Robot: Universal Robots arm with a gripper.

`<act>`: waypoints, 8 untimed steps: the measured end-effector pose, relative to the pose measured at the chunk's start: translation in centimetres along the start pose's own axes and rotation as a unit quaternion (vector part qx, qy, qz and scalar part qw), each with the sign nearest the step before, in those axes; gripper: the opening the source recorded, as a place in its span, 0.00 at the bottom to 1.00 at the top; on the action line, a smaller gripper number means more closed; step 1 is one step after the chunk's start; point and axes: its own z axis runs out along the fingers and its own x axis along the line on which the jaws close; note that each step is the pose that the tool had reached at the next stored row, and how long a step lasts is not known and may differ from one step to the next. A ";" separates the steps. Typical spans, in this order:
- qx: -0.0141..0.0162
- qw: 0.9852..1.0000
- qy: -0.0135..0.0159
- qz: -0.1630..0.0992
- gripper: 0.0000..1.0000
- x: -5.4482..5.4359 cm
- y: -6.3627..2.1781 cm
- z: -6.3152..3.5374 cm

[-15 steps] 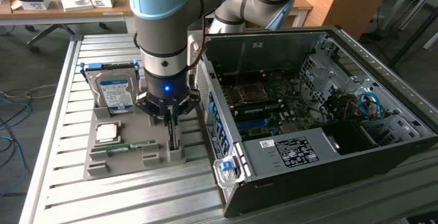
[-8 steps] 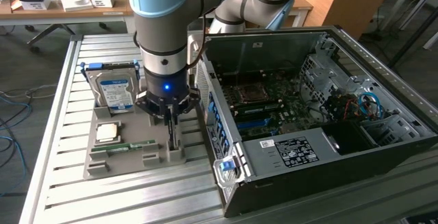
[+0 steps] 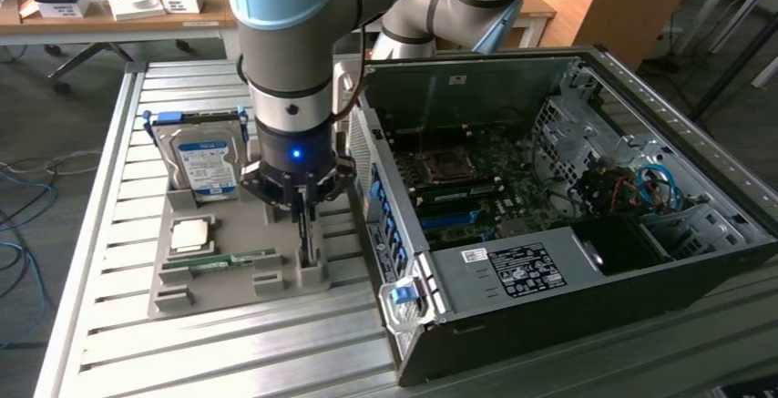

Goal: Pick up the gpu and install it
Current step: 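Pick up the gpu and move the gpu toward the slot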

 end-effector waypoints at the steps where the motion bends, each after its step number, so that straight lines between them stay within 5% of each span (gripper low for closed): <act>1: 0.000 1.000 0.000 0.000 0.27 0.0 0.00 -0.05; 8: 0.000 1.000 0.000 0.000 0.27 0.0 0.01 -0.15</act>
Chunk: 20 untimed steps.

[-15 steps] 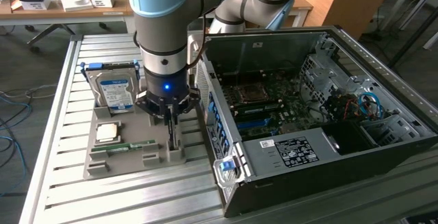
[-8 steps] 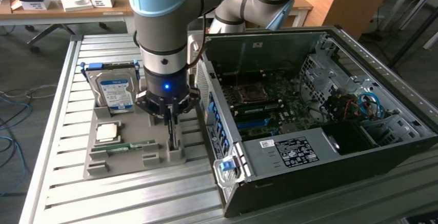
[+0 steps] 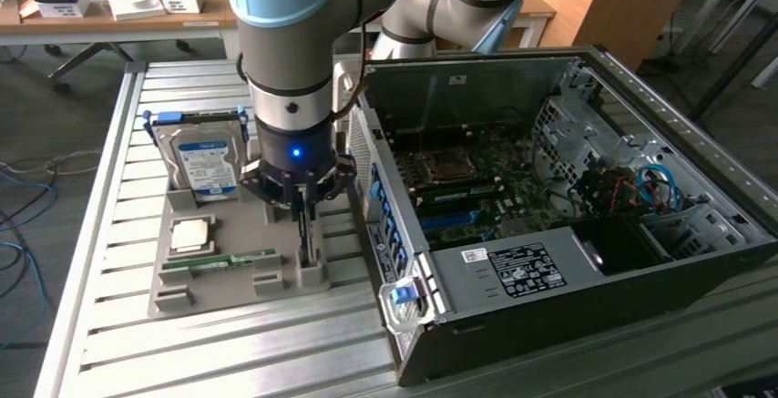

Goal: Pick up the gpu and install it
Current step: 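Pick up the gpu and move the gpu toward the slot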

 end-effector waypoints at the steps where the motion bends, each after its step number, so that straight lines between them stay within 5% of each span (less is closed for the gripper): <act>1: 0.000 1.000 0.000 0.000 0.27 0.0 0.00 -0.01; 20: 0.000 1.000 0.000 0.000 0.27 0.0 0.05 -0.99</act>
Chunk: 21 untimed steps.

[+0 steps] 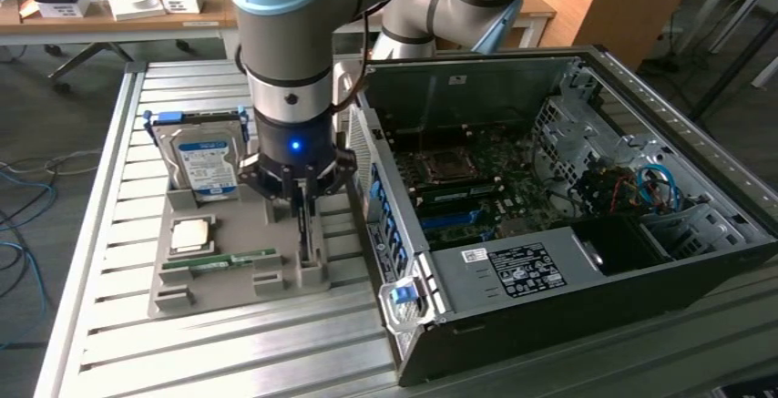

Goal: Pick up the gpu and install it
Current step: 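Pick up the gpu and move the gpu toward the slot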

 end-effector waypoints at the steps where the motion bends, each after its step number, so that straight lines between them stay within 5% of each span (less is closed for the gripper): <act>1: 0.000 1.000 0.000 0.000 0.27 0.0 0.01 -0.13; 21: 0.000 1.000 0.000 0.000 0.27 0.0 0.19 -3.80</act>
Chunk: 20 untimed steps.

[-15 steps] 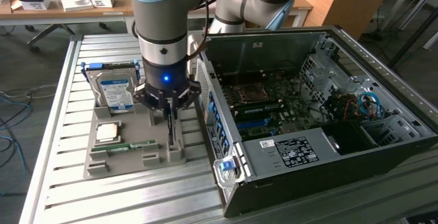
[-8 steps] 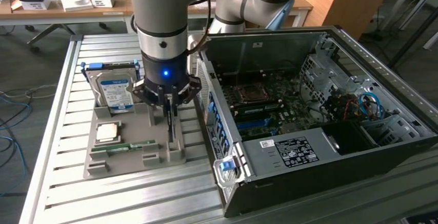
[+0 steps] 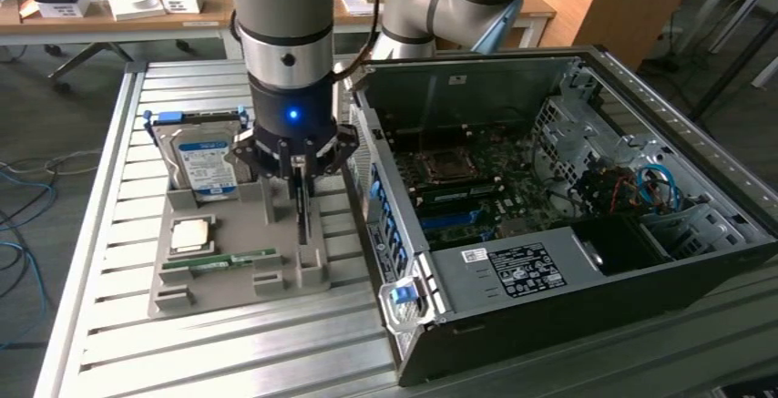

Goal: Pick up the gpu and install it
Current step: 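Pick up the gpu and move the gpu toward the slot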

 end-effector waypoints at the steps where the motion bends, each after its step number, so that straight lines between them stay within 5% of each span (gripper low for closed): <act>1: 0.000 1.000 0.000 0.000 0.27 0.0 0.01 -0.26; 20: 0.000 1.000 0.000 0.000 0.27 0.0 0.29 -5.76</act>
